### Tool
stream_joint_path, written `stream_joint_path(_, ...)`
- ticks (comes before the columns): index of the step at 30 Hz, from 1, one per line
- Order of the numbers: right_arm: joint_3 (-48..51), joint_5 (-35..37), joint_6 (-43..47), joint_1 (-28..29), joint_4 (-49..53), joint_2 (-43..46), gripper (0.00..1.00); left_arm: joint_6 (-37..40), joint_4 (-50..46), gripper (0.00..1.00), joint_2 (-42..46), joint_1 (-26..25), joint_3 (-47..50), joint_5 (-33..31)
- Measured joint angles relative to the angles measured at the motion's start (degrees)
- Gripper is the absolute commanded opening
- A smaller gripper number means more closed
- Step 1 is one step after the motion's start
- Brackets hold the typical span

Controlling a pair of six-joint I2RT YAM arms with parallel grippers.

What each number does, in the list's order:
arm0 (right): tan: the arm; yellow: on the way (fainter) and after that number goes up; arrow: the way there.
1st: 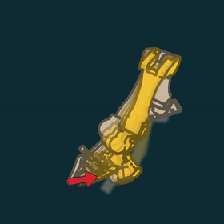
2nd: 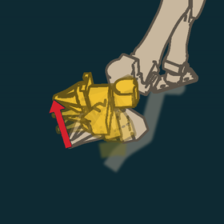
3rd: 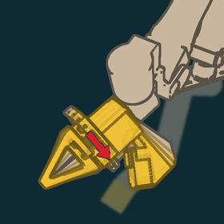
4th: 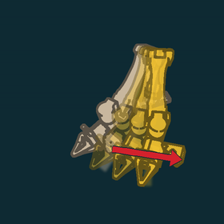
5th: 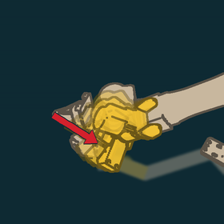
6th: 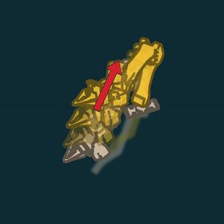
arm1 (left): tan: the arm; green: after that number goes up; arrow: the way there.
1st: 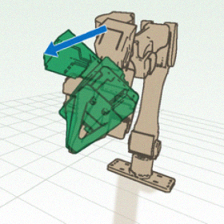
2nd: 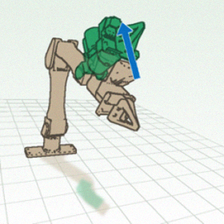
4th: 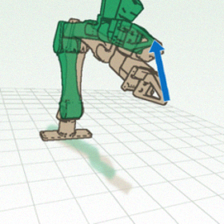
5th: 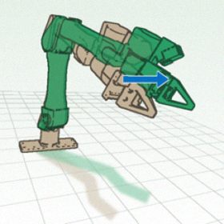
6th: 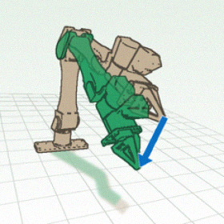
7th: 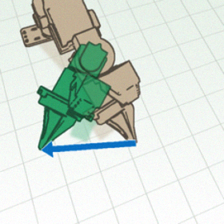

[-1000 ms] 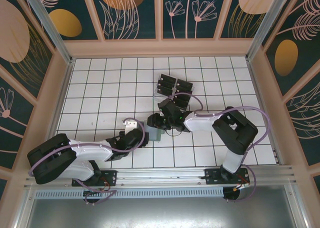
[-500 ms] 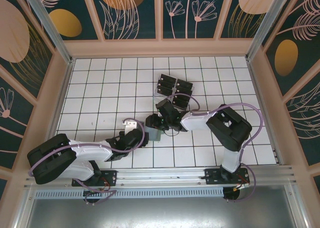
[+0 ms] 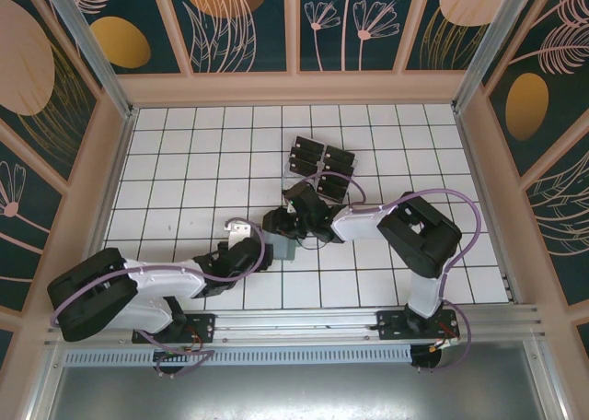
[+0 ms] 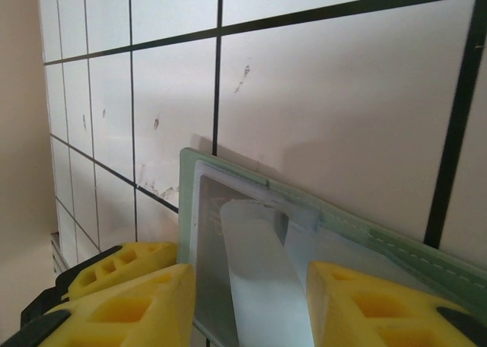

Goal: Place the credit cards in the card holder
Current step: Flip over the card slot on the card holder.

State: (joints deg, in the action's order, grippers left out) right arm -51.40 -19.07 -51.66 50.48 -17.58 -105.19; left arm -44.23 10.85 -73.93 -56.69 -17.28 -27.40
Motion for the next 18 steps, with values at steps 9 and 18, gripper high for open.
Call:
stream_joint_path(9,0.00,-0.66,-1.25,0.26,-0.68,0.00,0.43,-3.06,-9.75,0.99,20.24,0.00,-0.07,-6.51)
stream_joint_path(18,-2.84,-0.79,-1.27,1.60,-0.31,-1.09,0.43,-5.79,-16.11,0.98,26.64,0.00,-3.30,-12.35)
